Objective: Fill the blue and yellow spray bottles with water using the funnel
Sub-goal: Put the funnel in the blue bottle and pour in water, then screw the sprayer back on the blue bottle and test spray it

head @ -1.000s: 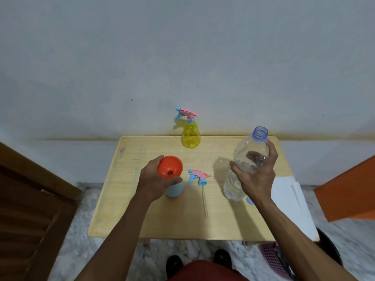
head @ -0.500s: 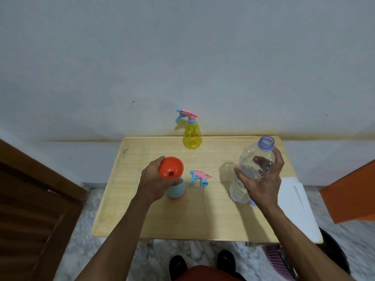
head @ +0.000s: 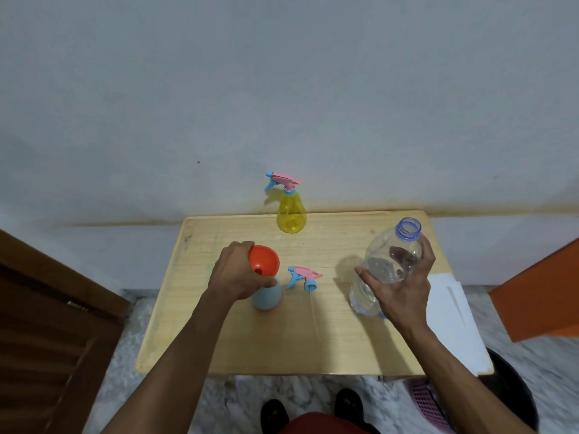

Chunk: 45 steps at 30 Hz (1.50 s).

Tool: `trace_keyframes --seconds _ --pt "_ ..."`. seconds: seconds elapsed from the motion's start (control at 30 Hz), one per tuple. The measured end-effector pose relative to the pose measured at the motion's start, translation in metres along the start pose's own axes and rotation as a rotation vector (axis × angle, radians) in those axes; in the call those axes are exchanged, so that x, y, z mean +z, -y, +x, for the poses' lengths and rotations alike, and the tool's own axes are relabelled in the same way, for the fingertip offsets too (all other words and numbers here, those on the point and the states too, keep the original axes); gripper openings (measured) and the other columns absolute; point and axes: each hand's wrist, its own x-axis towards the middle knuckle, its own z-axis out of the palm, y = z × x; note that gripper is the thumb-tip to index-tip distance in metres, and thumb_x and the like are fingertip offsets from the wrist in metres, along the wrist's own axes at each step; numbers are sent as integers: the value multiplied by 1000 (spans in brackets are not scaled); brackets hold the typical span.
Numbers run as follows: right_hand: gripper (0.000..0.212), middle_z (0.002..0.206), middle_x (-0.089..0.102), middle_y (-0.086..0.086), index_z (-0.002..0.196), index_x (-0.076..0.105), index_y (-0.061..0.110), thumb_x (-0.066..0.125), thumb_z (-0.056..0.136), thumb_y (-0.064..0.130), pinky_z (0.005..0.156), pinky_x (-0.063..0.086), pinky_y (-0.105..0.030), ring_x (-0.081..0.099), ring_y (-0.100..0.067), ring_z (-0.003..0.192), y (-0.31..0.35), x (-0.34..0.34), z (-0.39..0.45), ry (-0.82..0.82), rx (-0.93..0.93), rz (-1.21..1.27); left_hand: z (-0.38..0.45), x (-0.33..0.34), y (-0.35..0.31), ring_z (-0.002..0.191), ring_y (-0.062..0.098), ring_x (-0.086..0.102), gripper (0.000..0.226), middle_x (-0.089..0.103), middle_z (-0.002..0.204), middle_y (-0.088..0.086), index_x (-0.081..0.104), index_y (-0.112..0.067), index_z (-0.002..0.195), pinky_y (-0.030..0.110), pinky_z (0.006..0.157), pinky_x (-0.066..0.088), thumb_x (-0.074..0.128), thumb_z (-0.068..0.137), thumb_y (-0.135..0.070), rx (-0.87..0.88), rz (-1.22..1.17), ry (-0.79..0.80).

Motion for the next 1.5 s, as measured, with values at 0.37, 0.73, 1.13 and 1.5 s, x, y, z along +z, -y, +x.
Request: trace_keyframes --seconds 0.37,0.73,1.13,1.5 --pt "114 134 55 0 151 22 38 96 65 26 87 41 -7 57 -12 118 0 -9 0 45 16 26 -26 7 -78 117 23 55 98 59 131 3 51 -17 137 36 97 48 93 55 -50 165 -207 -83" --pt "119 124 56 29 151 28 42 99 56 28 88 52 -18 60 2 113 -1 -29 10 129 120 70 -16 137 -105 114 21 55 76 56 132 6 53 -12 128 28 90 44 87 65 -36 5 -27 317" --pt "119 144 52 13 149 23 41 98 58 36 94 50 -13 54 -4 128 -8 -36 15 208 -8 63 -20 175 -108 144 24 34 100 33 158 8 24 -14 155 37 115 33 79 78 -46 -161 -113 204" --pt "130 148 45 12 154 18 41 100 54 33 104 50 -34 44 -6 136 -4 -35 2 151 71 -19 -26 153 -83 144 26 32 113 35 157 10 29 -10 153 35 115 28 90 63 -42 -119 -190 125"
